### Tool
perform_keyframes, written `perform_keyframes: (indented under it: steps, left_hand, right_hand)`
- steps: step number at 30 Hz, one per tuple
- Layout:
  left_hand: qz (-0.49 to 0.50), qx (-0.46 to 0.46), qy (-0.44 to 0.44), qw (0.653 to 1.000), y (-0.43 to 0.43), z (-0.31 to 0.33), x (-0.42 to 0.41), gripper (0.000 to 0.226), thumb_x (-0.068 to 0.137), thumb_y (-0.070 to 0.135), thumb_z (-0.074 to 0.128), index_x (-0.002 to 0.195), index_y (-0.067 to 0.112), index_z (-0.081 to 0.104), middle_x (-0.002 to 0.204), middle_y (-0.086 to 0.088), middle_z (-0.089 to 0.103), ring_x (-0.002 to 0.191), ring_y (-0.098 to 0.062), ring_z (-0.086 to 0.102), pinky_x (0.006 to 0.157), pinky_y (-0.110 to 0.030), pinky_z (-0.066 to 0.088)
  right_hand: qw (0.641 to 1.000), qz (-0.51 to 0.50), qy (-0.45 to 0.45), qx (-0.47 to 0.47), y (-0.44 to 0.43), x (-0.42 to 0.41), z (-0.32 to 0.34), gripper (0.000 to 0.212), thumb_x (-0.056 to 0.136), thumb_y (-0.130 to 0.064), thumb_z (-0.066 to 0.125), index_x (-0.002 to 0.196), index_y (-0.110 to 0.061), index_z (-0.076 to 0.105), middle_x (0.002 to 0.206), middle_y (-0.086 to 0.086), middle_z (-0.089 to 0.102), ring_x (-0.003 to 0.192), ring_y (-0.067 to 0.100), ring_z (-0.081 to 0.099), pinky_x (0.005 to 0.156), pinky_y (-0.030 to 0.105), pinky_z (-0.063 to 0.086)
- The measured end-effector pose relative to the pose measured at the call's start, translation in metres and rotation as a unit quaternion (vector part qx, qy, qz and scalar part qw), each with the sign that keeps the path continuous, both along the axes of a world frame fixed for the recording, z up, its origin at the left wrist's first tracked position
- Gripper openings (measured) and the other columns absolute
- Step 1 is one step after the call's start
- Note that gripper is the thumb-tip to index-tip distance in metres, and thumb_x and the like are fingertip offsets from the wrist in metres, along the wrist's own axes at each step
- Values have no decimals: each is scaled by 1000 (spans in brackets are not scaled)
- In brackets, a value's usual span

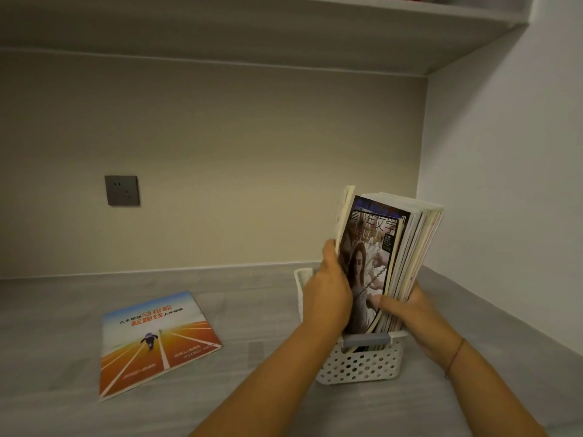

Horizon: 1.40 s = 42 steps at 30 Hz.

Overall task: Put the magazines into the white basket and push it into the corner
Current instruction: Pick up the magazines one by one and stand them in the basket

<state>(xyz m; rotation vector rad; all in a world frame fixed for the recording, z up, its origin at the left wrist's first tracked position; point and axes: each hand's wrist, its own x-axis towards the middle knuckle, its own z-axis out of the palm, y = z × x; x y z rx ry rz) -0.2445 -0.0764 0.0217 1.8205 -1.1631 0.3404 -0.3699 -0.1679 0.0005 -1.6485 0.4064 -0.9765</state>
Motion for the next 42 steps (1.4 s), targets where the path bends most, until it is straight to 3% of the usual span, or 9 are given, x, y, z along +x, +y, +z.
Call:
perform_keyframes:
  steps: [2, 6, 8, 12, 23, 29, 34, 38, 42]
  left_hand:
    - [-29, 35, 7, 999, 2, 2, -4, 46, 101, 23, 33, 144, 21, 16, 96, -11, 68, 79, -27, 66, 63, -38, 54]
    - [-159, 96, 59, 981, 17, -1, -13, 42, 100, 39, 34, 139, 32, 21, 123, -8, 61, 98, -27, 64, 81, -43, 55]
    - [-214, 146, 75, 963, 24, -3, -9, 43, 97, 46, 38, 137, 34, 26, 135, -3, 53, 109, -24, 60, 86, -37, 52]
    - [-282, 255, 113, 918, 29, 2, 8, 76, 84, 51, 62, 146, 32, 21, 150, 1, 36, 130, -22, 44, 102, -38, 43]
    - [-267, 259, 104, 922, 28, 0, 18, 86, 82, 27, 72, 149, 38, 18, 148, 4, 42, 128, -18, 48, 105, -41, 43]
    - [-238, 252, 89, 934, 14, 9, 4, 115, 70, 36, 80, 152, 33, -1, 157, 2, 19, 142, -26, 26, 112, -45, 34]
    - [-302, 242, 97, 917, 24, -3, 14, 98, 81, 36, 71, 150, 39, 1, 159, 10, 8, 143, -21, 24, 110, -37, 35]
    - [-332, 240, 99, 907, 33, -2, 27, 71, 85, 45, 62, 146, 38, 27, 150, 7, 36, 131, -16, 42, 101, -34, 41]
    - [-242, 111, 169, 949, 46, -10, 51, 48, 89, 45, 56, 135, 33, 49, 140, 10, 50, 127, -13, 47, 97, -30, 41]
  right_hand:
    - [1000, 10, -4, -2, 1, 0, 1, 50, 66, -18, 77, 107, -36, 55, 104, -4, 71, 98, 14, 67, 82, 32, 55]
    - [998, 53, -9, -22, 5, -3, 5, 59, 64, -26, 77, 117, -37, 53, 113, -8, 69, 105, 8, 64, 83, 24, 53]
    - [998, 58, -8, -25, 6, -4, 5, 66, 64, -29, 76, 124, -35, 49, 118, -7, 67, 110, 7, 61, 88, 27, 52]
    - [998, 58, -13, -24, 8, -3, 5, 67, 64, -34, 73, 126, -32, 49, 120, -4, 65, 110, 12, 62, 86, 30, 54]
    - [999, 41, -23, -26, 6, -2, 5, 57, 60, -34, 77, 112, -42, 55, 111, -9, 70, 104, 11, 65, 79, 28, 56]
    - [998, 38, -6, -57, 8, 2, 7, 61, 58, -35, 79, 112, -44, 53, 108, -21, 68, 102, 2, 64, 73, 15, 52]
    - [997, 23, -15, -70, 8, 2, 7, 61, 62, -31, 80, 112, -53, 53, 113, -21, 66, 104, 1, 62, 74, 18, 53]
    - [997, 20, -5, -71, 7, 0, 6, 59, 61, -39, 80, 110, -57, 53, 114, -21, 65, 103, 0, 63, 73, 23, 55]
    - [998, 12, 5, -56, 5, 0, 3, 57, 55, -40, 80, 104, -53, 54, 104, -24, 68, 97, 0, 64, 65, 20, 55]
